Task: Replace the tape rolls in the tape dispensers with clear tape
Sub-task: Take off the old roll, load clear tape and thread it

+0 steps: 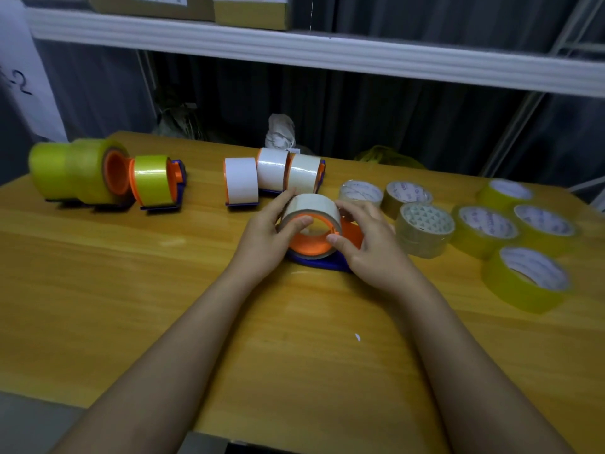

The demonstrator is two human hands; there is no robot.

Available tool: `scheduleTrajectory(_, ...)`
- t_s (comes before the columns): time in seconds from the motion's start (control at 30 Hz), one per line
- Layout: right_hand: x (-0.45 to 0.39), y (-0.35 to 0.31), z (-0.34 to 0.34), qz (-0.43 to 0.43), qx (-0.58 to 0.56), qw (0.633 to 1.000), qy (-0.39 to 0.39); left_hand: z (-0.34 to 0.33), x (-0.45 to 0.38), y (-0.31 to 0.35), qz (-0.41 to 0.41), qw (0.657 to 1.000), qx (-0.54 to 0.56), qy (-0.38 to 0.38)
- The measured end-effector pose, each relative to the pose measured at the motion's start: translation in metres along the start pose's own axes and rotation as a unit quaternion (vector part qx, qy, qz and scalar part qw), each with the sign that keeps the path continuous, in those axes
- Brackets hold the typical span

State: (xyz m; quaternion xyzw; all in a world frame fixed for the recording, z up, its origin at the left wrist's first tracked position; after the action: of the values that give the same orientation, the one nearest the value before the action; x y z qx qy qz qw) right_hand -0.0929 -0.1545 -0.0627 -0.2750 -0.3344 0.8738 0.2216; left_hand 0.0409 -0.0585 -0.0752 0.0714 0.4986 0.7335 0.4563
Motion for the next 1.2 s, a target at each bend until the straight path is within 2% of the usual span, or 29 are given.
scheduleTrajectory(0.07,0.0,0.0,-0.001,0.0,-0.013,1.0,0.0,-0.003,0.0,-0.005,0.027,0.999,0.008,-0.026)
scheduleTrajectory(0.17,-0.001,0.0,-0.001,0.0,-0.016,1.0,-0.001,-0.006,0.0,-0.006,0.003,0.997,-0.058,-0.054)
scheduleTrajectory(0.4,-0.001,-0.005,-0.002,0.014,-0.03,0.999,0.017,-0.003,0.002,0.003,-0.021,0.996,-0.089,0.013)
scheduleTrajectory(0.47,-0.001,-0.004,-0.001,0.008,-0.045,0.999,0.021,-0.002,0.002,0.003,-0.022,0.997,-0.069,-0.018)
scheduleTrajectory(0.57,-0.003,0.001,0.005,-0.011,-0.071,0.997,0.001,-0.002,0.002,-0.003,-0.009,0.994,-0.024,-0.106)
scheduleTrajectory(0.63,-0.004,0.004,0.009,-0.033,-0.11,0.993,-0.033,-0.002,0.003,-0.001,-0.027,0.992,-0.026,-0.118)
scheduleTrajectory(0.93,-0.002,-0.001,0.011,-0.022,-0.075,0.997,-0.01,-0.003,0.007,0.008,-0.095,0.983,-0.148,-0.047)
scheduleTrajectory(1.2,-0.002,-0.001,0.008,-0.009,-0.048,0.999,0.004,-0.002,0.008,0.016,-0.104,0.962,-0.253,0.012)
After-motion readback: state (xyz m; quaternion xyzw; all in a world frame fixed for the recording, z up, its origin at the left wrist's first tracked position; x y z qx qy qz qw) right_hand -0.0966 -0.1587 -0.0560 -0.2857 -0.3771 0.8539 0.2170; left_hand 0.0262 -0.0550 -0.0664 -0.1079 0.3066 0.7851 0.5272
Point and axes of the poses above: each hand's wrist, its own x-axis away from the middle knuckle, its own z-axis out of the back of the hand, y = z × x, the point moved 6 cm from there along -x, towards the middle knuckle, and after that the axes turned 11 degrees about -x, right-handed, at the moved point
